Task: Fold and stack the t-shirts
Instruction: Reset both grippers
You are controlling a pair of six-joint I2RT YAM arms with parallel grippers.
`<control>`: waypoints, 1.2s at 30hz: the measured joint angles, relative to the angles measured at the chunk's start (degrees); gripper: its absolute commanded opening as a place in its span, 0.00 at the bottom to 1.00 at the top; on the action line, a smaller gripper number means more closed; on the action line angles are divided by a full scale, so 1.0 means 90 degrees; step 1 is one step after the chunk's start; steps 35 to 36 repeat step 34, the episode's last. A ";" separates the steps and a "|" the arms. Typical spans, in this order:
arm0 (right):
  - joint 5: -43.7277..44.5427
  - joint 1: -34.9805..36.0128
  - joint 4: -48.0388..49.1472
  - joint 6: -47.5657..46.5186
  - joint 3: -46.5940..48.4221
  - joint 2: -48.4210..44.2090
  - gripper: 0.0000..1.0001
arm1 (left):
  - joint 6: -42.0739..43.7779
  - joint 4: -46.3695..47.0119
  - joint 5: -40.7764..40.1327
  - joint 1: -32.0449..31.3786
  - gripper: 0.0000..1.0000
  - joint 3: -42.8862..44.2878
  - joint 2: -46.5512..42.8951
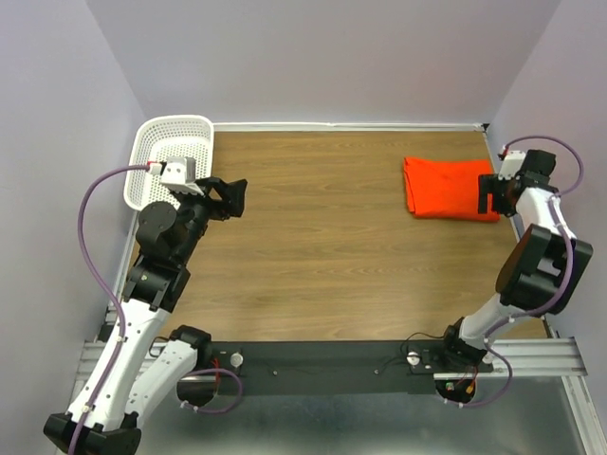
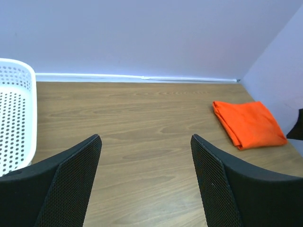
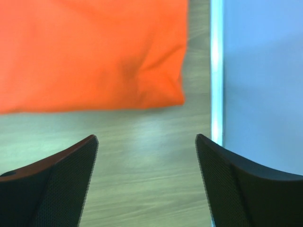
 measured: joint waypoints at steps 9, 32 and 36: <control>-0.1807 0.0005 0.0498 -0.0894 -0.2662 -0.4255 1.00 | 0.0187 -0.0053 -0.0185 0.0022 0.98 -0.0410 -0.0274; 0.0109 0.0002 0.1093 0.3172 -0.2601 -0.5180 1.00 | 0.1183 -0.0391 -0.1064 0.0775 0.98 -0.0573 -0.0976; 0.0168 0.0002 0.1122 0.3172 -0.2601 -0.5180 1.00 | 0.1202 -0.0393 -0.1073 0.0775 0.98 -0.0590 -0.0974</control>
